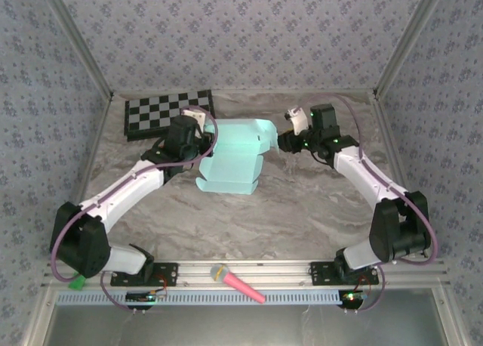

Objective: Fold the paper box

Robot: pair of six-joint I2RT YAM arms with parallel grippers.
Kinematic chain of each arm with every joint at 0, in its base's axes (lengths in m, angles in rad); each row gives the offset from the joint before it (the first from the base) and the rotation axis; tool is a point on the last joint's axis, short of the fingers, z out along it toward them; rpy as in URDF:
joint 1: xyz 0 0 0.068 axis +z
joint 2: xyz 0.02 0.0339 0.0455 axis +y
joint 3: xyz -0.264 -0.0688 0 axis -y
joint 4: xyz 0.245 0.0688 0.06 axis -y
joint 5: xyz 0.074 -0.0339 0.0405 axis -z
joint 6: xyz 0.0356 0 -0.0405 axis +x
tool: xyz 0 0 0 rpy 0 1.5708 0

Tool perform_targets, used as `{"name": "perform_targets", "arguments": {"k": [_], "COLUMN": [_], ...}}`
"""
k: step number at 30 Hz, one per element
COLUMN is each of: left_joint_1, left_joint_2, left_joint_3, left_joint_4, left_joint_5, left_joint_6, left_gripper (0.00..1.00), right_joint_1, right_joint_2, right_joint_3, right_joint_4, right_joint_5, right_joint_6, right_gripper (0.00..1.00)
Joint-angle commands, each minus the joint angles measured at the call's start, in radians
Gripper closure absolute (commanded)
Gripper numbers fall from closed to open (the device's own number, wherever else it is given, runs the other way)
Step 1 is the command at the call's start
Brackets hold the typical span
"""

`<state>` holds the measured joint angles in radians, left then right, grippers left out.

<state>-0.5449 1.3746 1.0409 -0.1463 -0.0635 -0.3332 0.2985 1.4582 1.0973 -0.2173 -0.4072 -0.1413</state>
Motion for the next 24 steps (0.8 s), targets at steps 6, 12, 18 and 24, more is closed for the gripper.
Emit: {"name": "perform_targets", "arguments": {"k": [6, 12, 18, 24], "left_joint_1": [-0.004, -0.006, -0.019, -0.030], "left_joint_2": [0.038, 0.052, 0.068, 0.072], "left_joint_3": [0.054, 0.056, 0.062, 0.068], "left_joint_4": [-0.026, -0.023, -0.016, -0.016], "left_joint_5": [0.007, -0.005, 0.006, 0.009], "left_joint_6": [-0.040, -0.081, -0.085, -0.078], "left_gripper": [1.00, 1.00, 1.00, 1.00], "right_joint_1": [0.071, 0.110, 0.140, 0.159], "right_joint_2": [0.038, 0.077, 0.121, 0.148], "right_joint_3": [0.062, 0.076, 0.086, 0.123], "right_joint_4": [-0.094, -0.078, -0.053, -0.050], "right_joint_5": [-0.014, 0.016, 0.051, 0.070], "right_joint_6": [-0.080, -0.053, -0.019, -0.004], "right_gripper": [0.62, 0.62, 0.62, 0.62]}}
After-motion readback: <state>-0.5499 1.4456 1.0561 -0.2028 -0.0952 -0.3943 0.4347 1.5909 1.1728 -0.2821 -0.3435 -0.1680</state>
